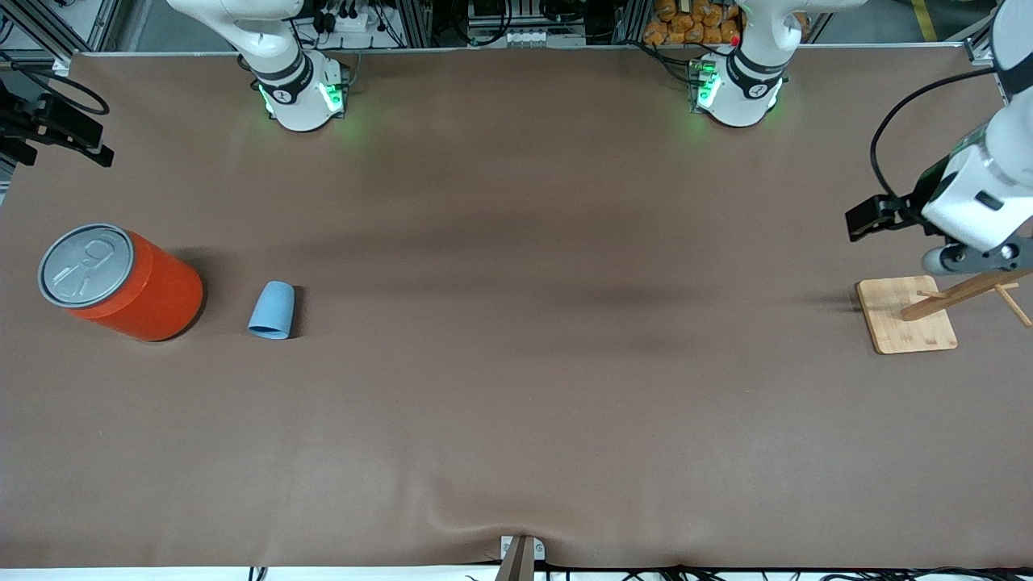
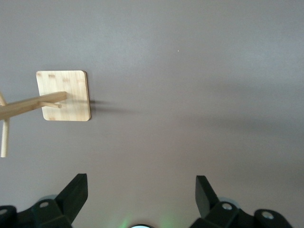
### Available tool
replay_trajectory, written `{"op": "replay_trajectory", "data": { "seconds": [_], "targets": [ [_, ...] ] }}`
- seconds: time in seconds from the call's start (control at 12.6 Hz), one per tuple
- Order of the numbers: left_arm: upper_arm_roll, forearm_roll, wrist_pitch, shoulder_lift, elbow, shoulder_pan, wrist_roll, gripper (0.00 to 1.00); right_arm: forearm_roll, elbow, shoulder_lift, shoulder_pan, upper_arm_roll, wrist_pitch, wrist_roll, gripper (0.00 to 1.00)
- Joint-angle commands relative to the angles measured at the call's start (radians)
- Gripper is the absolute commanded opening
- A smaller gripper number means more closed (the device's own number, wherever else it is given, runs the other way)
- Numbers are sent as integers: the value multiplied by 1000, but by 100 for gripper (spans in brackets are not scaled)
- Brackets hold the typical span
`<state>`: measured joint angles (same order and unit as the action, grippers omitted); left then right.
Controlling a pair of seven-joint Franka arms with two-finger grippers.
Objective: Flip cup
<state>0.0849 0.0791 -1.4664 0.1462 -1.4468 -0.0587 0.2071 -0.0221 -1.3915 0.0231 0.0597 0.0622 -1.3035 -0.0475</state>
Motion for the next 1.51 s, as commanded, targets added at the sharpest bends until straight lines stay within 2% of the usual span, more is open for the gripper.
{"op": "replay_trajectory", "data": {
  "seconds": [0.0, 0.32, 0.8, 1.2, 1.43],
  "targets": [
    [-4, -12, -5, 21, 11, -18, 40, 100, -9, 5, 4, 15, 7, 10, 14, 100],
    [-7, -35, -5, 19, 14, -15, 106, 100, -10, 5, 4, 15, 7, 12, 14, 100],
    [-4, -35, -5, 39, 8, -19, 104, 100, -9, 6, -20, 17, 7, 3, 11, 100],
    [3, -47, 3, 69, -4, -38, 106, 100, -2, 12, -158, 18, 7, -8, 15, 100],
    [3, -67, 4, 64, -7, -38, 120, 100, -2, 12, -276, 12, 7, -80, 14, 100]
  ]
}}
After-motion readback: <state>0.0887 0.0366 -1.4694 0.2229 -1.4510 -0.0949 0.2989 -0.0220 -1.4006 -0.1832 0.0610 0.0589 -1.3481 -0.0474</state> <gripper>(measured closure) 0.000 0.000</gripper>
